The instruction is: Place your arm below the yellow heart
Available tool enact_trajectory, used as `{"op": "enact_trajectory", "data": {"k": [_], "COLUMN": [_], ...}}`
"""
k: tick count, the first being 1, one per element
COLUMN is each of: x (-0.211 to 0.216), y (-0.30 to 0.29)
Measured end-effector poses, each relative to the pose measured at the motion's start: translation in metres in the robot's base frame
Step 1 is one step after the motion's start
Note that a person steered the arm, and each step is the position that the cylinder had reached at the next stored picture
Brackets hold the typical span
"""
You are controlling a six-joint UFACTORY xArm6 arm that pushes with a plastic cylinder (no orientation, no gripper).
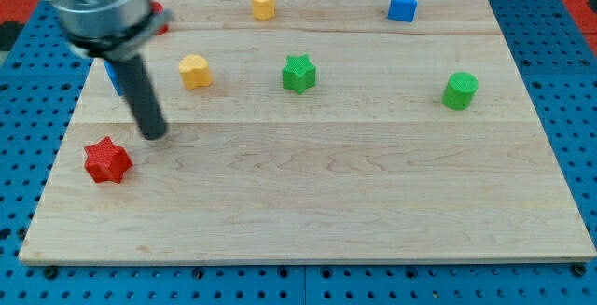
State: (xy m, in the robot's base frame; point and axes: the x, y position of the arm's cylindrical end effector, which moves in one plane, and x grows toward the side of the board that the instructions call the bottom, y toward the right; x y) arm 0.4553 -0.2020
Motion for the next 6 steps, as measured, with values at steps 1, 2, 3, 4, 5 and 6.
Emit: {"op": "enact_trajectory", "data": {"k": [1, 2, 3, 4, 5, 6], "x": [0.003, 0.053, 0.079, 0.055, 0.044, 0.038], "y": [-0.029, -0.025, -0.041, -0.043, -0.015, 0.032]}}
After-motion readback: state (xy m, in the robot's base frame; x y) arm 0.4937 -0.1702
